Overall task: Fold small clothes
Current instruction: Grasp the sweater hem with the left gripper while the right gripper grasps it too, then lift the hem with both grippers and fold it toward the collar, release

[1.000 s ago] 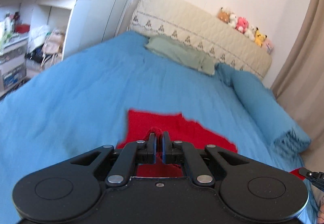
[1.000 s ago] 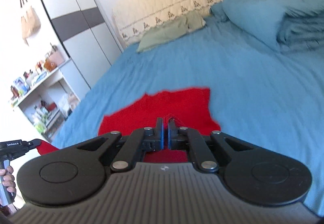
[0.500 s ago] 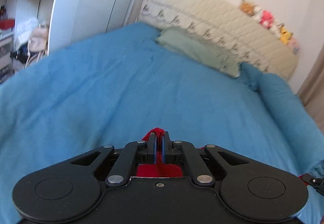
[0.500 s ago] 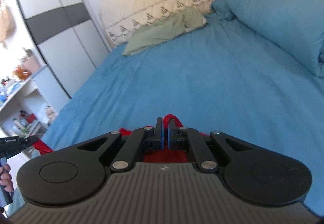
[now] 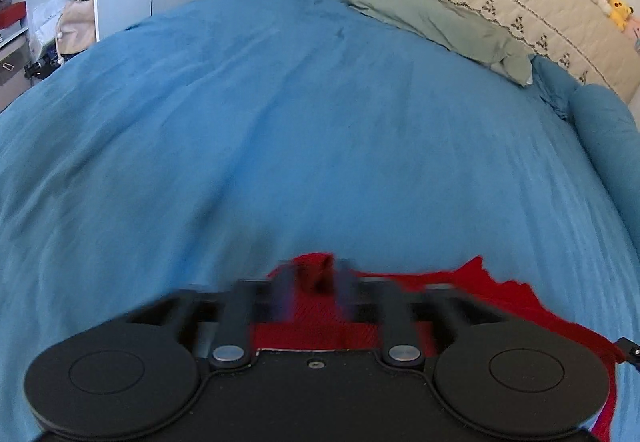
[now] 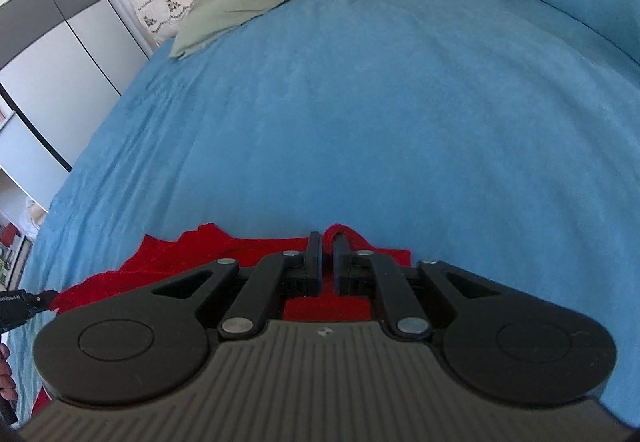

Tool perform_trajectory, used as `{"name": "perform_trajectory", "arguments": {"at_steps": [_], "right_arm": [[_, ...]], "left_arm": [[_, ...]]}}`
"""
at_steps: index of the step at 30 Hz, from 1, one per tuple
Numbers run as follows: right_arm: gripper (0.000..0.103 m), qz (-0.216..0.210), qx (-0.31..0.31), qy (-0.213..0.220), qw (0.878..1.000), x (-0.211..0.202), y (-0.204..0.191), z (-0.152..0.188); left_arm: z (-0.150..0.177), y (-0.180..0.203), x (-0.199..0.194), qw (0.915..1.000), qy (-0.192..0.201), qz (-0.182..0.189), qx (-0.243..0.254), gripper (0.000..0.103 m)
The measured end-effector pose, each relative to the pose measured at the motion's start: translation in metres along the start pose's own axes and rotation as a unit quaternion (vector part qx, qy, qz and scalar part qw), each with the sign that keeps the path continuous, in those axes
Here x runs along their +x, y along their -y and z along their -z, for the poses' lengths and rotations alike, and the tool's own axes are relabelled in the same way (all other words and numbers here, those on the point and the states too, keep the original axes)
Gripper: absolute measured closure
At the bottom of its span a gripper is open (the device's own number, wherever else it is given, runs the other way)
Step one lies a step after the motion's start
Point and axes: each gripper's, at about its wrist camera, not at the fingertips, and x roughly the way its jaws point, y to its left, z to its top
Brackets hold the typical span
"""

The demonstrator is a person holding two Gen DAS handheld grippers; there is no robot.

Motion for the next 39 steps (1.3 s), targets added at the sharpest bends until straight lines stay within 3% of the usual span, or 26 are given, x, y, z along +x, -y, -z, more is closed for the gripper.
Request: {"name": "perform_trajectory", "arguments": {"at_steps": [1,2,3,5,8,12,14,17,21,25,28,30,31,32,33,35,39], "right_arm": [[0.060,0.000,-0.002,-0.001,1.000,0.000,0.000,-0.002],[0.036,-0.001,-0.007,0.001,1.000,0.000,-0.001,-0.006],[0.020,0.001,-0.012,0.007,1.000,-0.005,-0.003,-0.009],[0.017,0.009,-0.036,0.031,0.999,-0.019,-0.008,-0.012],[0.017,0.011,-0.078,0.027,0.997,-0.037,-0.014,-0.019],[0.018,0.019,-0.176,0.005,0.984,-0.047,-0.030,-0.021],[0.020,0.013,-0.222,-0.017,0.975,-0.039,-0.041,-0.017],[0.020,0.006,-0.257,-0.036,0.966,-0.015,-0.057,-0.010],[0.032,0.020,-0.269,-0.058,0.961,0.022,-0.067,0.008],[0.034,0.027,-0.269,-0.067,0.960,0.044,-0.061,0.015],[0.034,0.031,-0.269,-0.074,0.960,0.052,-0.054,0.018],[0.043,0.030,-0.271,-0.075,0.959,0.054,-0.050,0.020],[0.048,0.029,-0.273,-0.077,0.958,0.055,-0.048,0.021],[0.061,0.026,-0.274,-0.078,0.958,0.056,-0.048,0.021],[0.070,0.023,-0.276,-0.077,0.958,0.056,-0.048,0.020],[0.078,0.022,-0.281,-0.071,0.957,0.053,-0.049,0.019],[0.080,0.015,-0.282,-0.054,0.958,0.042,-0.050,0.015]], "left_arm": [[-0.002,0.002,-0.004,0.9999,0.009,-0.004,0.004,0.028],[-0.007,0.003,-0.006,0.9998,0.016,-0.006,0.010,0.025],[-0.009,0.005,-0.009,0.9996,0.020,-0.006,0.018,0.025],[-0.012,0.007,-0.017,0.9992,0.014,-0.011,0.035,0.025],[-0.011,0.012,-0.034,0.9965,0.011,-0.004,0.083,0.025],[-0.007,0.036,-0.035,0.9808,-0.007,0.014,0.194,0.025],[-0.003,0.053,-0.023,0.9694,-0.026,0.029,0.242,0.025],[0.012,0.075,0.005,0.9582,-0.071,0.053,0.272,0.025],[0.028,0.086,0.038,0.9534,-0.078,0.037,0.289,0.033],[0.033,0.084,0.056,0.9574,-0.088,0.052,0.270,0.036],[0.039,0.088,0.065,0.9558,-0.094,0.051,0.274,0.048],[0.042,0.090,0.069,0.9535,-0.096,0.049,0.281,0.072],[0.044,0.091,0.069,0.9527,-0.094,0.048,0.285,0.079],[0.044,0.090,0.068,0.9518,-0.093,0.048,0.288,0.097],[0.044,0.091,0.068,0.9507,-0.093,0.045,0.292,0.100],[0.045,0.092,0.064,0.9502,-0.086,0.040,0.297,0.100],[0.036,0.093,0.049,0.9559,-0.055,0.038,0.286,0.100]]}}
